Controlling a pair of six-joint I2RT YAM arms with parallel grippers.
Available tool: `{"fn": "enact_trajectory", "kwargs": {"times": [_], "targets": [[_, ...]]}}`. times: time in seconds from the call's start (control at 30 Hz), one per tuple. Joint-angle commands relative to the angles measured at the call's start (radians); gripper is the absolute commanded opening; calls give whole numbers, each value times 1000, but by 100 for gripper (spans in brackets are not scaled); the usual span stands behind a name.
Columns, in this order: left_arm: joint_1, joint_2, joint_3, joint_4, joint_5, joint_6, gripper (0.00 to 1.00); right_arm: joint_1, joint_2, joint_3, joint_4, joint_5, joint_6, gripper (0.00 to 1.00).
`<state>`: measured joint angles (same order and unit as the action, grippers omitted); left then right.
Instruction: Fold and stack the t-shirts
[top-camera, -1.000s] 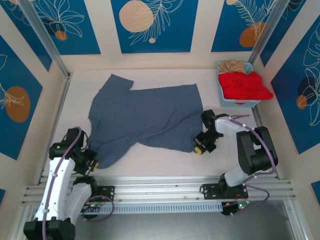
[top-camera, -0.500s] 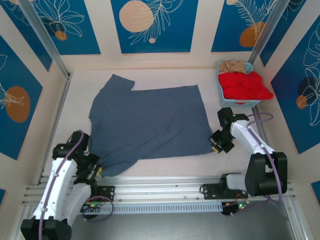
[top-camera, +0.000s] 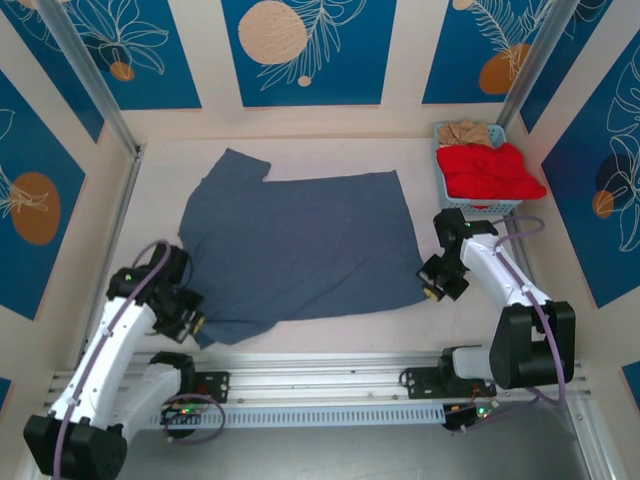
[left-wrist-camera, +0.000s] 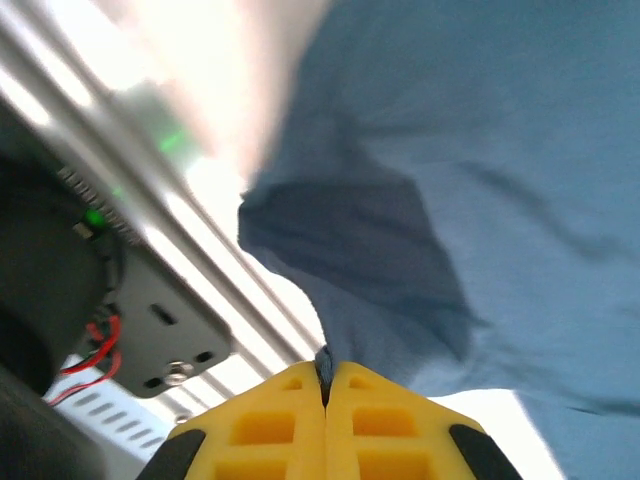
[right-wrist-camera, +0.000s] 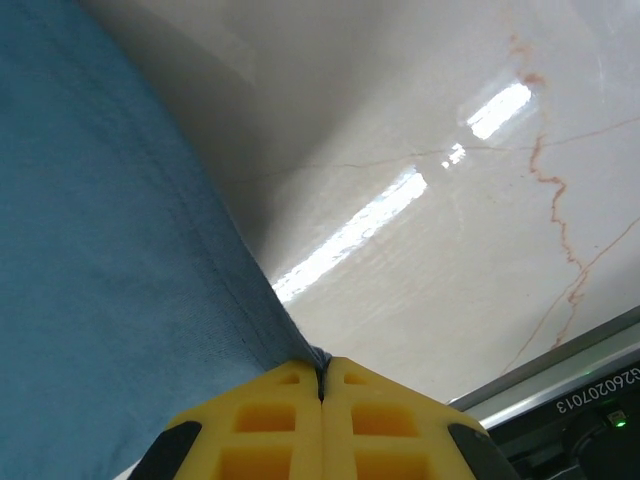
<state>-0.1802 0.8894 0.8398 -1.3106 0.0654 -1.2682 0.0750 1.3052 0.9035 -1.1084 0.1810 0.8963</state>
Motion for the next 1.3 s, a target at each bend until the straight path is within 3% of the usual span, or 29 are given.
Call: {"fn": "enact_trajectory", "kwargs": {"times": [0.0,0.27,0.7,1.27], "targets": [[-14,92,137,64,-115,60,0,5,-8,47,-45,19,1,0],[-14,336,272,149,-189,189,0,0,105,151,-23,-7,-20,0],[5,473,408,193,-364,320,0,-53,301,299,17,-16,-29,0],[42,640,522,306,-388,533,0,-34,510,510,33,-45,-94,0]]}}
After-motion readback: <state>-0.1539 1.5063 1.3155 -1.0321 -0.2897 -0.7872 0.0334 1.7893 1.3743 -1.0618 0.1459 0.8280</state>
